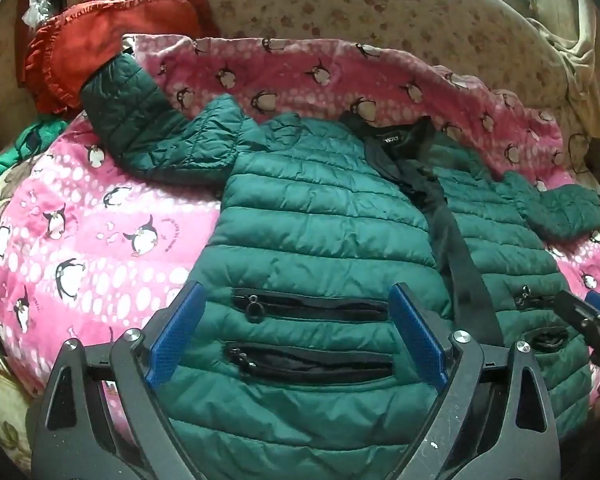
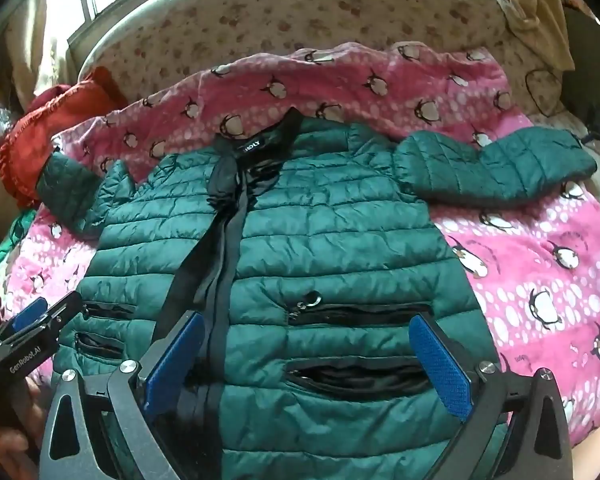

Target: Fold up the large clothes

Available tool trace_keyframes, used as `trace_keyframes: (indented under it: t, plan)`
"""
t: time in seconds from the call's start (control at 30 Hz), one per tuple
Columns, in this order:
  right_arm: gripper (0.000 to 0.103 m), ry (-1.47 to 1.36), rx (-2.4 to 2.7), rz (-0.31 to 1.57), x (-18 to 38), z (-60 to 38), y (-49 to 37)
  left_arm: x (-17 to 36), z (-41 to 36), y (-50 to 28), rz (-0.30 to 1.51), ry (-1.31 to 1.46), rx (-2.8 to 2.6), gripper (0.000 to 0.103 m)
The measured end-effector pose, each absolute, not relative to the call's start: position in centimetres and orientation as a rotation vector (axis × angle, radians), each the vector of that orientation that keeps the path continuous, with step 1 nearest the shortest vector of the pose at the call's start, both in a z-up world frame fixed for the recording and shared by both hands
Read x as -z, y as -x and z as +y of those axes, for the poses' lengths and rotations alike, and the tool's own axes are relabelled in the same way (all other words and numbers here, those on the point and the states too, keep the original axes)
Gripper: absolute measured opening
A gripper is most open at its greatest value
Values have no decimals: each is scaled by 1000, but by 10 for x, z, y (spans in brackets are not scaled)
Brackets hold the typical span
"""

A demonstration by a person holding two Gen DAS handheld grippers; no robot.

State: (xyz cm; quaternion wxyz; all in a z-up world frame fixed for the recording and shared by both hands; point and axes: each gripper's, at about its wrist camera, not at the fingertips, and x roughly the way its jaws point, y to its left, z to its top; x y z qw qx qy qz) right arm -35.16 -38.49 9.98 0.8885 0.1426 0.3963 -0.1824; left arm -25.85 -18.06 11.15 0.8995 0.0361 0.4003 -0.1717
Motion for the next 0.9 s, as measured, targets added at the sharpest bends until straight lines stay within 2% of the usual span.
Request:
trace_keyframes:
  t: [0.5, 0.9]
  plan:
    - [102, -264, 338, 796, -99, -368, 343, -109, -189, 259, 828, -80, 357, 93]
    - [102, -288, 358, 847, -94, -372, 334, -108, -191, 256, 841, -75, 361, 93]
